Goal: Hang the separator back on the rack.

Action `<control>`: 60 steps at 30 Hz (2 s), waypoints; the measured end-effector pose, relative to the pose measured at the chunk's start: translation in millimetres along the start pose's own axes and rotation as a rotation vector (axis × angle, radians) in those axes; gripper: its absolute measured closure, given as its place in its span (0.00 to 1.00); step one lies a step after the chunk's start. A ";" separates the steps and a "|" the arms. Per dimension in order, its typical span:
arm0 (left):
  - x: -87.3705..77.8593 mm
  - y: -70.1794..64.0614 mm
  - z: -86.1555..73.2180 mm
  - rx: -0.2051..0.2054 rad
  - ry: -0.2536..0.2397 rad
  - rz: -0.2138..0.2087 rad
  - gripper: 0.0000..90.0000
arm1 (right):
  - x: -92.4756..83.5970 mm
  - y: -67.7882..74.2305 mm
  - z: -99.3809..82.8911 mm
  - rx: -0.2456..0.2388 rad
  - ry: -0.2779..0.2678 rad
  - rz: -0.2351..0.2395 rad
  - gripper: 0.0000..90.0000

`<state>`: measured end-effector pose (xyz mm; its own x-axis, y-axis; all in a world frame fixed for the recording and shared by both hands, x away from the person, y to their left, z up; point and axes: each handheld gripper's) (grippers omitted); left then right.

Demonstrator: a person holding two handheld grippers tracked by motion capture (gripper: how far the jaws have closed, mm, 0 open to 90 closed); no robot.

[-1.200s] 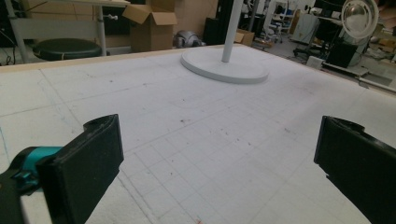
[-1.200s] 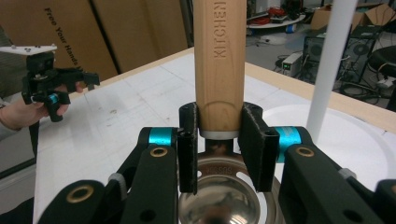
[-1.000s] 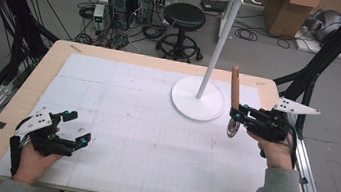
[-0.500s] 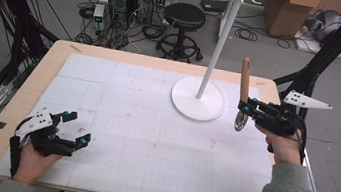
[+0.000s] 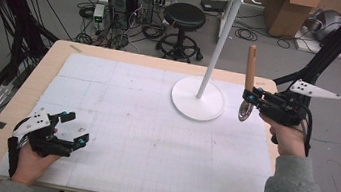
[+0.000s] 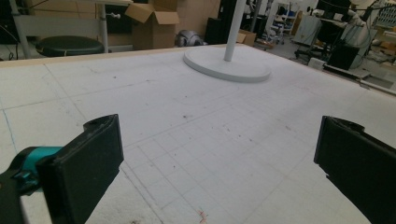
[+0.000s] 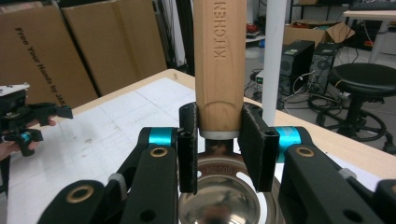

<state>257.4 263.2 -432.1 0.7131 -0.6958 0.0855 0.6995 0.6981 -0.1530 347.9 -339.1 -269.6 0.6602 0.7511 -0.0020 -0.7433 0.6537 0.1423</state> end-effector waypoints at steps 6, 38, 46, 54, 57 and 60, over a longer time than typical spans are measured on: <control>-0.2 -0.5 0.8 -0.002 -0.007 -0.004 0.02 | 4.8 -3.9 6.8 -0.009 -0.001 -0.012 0.78; -3.4 -0.8 -0.6 -0.026 -0.010 -0.008 0.02 | 34.8 -12.3 38.6 -0.028 -0.037 -0.075 0.78; -4.8 0.9 -0.9 -0.028 -0.010 -0.003 0.02 | 41.2 -13.9 47.1 -0.046 -0.044 -0.093 0.78; -5.3 1.8 -1.1 -0.033 -0.013 -0.001 0.02 | 45.7 -16.0 52.1 -0.039 -0.060 -0.102 0.78; -5.2 1.3 -1.3 -0.037 -0.014 -0.001 0.02 | 47.0 -16.6 53.7 -0.036 -0.067 -0.108 0.78; -5.1 1.2 -1.6 -0.036 -0.011 -0.002 0.02 | 47.0 -16.9 55.6 -0.036 -0.080 -0.114 0.78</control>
<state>254.5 267.4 -434.3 0.7122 -0.6952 0.0971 0.6990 0.6898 -0.1883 397.5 -320.0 -217.1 0.7458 0.6632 0.0630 -0.6657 0.7380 0.1105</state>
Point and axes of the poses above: each handheld gripper's, and its own axes: x roughly forward along the jaws, z roughly out of its top, y roughly to its left, and after that the axes turned 15 degrees about -y, right-handed
